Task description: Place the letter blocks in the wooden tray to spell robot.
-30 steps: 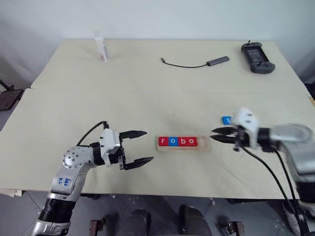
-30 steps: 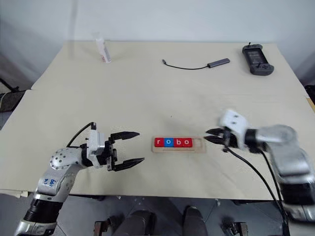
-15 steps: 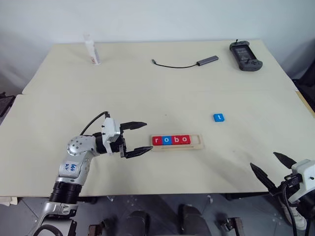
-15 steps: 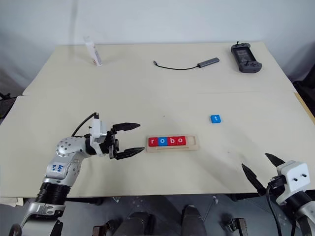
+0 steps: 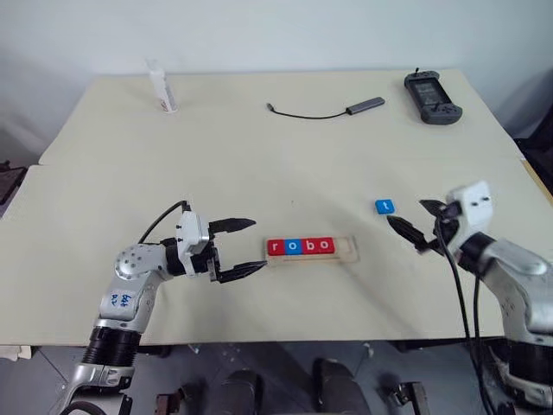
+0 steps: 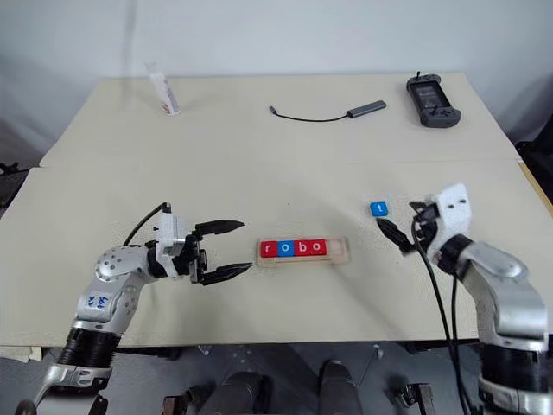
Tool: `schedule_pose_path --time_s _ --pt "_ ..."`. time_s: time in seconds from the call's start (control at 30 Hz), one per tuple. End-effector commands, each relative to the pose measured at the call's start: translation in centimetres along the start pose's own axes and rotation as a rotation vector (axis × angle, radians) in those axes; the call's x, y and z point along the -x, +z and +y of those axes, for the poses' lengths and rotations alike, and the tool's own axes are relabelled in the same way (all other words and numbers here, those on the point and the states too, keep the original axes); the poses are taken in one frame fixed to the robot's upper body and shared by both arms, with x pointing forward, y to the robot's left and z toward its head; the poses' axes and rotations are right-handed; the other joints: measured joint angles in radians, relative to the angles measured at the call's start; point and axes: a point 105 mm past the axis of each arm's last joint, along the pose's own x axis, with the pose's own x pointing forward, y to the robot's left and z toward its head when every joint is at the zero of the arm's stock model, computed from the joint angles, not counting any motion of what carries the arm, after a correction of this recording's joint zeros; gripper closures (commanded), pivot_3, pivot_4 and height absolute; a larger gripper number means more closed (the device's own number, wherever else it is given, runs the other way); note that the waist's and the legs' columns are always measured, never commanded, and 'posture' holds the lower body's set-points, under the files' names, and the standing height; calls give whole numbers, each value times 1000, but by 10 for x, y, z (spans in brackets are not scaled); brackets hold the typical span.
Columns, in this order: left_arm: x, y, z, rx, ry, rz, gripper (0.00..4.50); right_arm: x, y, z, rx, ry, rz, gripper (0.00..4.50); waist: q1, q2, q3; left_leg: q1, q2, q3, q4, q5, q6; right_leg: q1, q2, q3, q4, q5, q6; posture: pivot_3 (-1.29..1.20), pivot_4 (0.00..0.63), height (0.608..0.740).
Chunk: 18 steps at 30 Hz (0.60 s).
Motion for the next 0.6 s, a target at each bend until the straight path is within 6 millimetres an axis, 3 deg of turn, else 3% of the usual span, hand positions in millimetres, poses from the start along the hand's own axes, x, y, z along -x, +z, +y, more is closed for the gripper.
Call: schedule_pose_path --time_s 0.03,0.2,0.3,0.4,0.6 --pt "-1 10 -5 -46 2 -27 0 -17 -12 -7 0 -54 71 13 4 0 0 0 -1 -1 0 0 0 0 0 0 0 0 0 0 150 740" --pt "0 11 -10 -43 11 -25 0 -38 -16 -25 27 -219 108 13 -3 0 0 -1 -1 0 0 0 1 0 -1 0 1 0 0 0 150 740" --pt "3 12 -11 -43 30 -22 0 -45 -18 -19 -9 -230 123 13 -4 0 0 -1 -1 0 0 0 1 0 0 0 1 0 0 0 150 740" --pt "5 11 -13 -40 32 -17 0 -48 -21 -9 -56 -209 140 640 -5 0 0 -1 0 0 0 0 1 0 0 0 1 0 0 0 150 740" --pt "2 11 -13 -41 26 -19 0 -44 -19 -1 -85 -190 144 2657 -4 0 0 0 -1 0 0 0 1 0 0 0 1 0 0 0 150 740"
